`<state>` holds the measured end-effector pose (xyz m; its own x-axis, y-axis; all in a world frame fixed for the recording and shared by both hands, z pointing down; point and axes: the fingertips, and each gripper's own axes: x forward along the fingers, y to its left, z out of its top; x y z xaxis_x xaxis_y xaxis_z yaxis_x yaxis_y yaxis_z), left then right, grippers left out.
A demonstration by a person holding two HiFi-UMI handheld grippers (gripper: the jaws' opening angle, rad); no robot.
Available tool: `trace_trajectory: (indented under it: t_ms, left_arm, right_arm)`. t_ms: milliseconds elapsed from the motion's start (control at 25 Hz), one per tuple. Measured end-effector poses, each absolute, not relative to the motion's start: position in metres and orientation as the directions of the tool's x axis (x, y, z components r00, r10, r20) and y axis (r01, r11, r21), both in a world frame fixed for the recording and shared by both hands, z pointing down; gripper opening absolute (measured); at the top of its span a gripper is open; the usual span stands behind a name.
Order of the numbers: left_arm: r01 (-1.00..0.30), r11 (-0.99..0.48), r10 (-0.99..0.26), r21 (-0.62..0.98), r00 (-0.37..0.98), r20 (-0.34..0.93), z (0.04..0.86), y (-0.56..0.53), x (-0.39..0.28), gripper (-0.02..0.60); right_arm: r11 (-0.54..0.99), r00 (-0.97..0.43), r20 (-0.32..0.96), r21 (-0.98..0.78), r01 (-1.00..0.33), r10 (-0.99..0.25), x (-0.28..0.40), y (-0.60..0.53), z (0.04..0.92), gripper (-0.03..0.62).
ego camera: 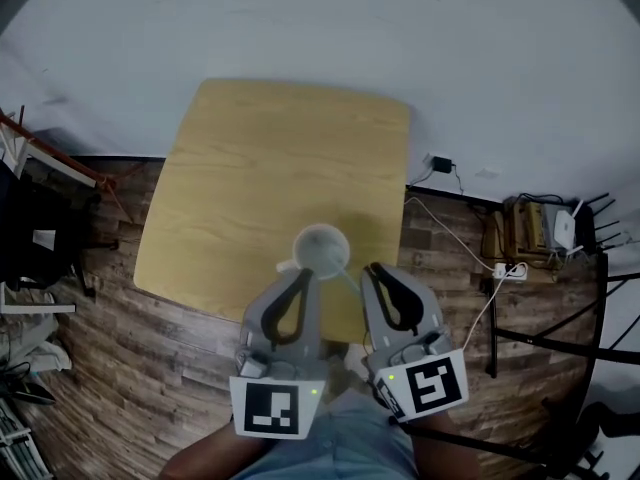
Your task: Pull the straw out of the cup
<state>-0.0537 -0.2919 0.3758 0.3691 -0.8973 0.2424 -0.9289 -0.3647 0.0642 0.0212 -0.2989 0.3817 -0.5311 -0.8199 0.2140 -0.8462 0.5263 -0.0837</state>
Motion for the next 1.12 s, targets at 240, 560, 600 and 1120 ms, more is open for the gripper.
trace_trajectory:
  t_ms: [240, 560, 600, 1120]
  left_arm:
    - [-0.937, -0.337, -0.88, 0.095, 0.349, 0.322, 0.409, -0.295, -0.063, 0.02]
    - [-0.938, -0.315, -0.845, 0.142, 0.345, 0.408, 0.452, -0.299, -0.068, 0.02]
    - [-0.938, -0.312, -0.841, 0.148, 0.345, 0.417, 0.457, -0.299, -0.068, 0.02]
    - [-0.932, -0.321, -0.808, 0.17, 0.363, 0.465, 0.483, -0.305, -0.071, 0.02]
  right_arm:
    - [0.57, -0.576, 0.287, -0.115, -0.814, -0.765, 0.007, -0.293, 0.413, 0.128]
    - [0.558, -0.564, 0.37, -0.135, -0.819, -0.738, 0.005, -0.296, 0.453, 0.15]
    - [0.556, -0.564, 0.378, -0.141, -0.819, -0.735, 0.005, -0.295, 0.457, 0.15]
    - [0.53, -0.543, 0.464, -0.172, -0.83, -0.7, 0.002, -0.288, 0.496, 0.146]
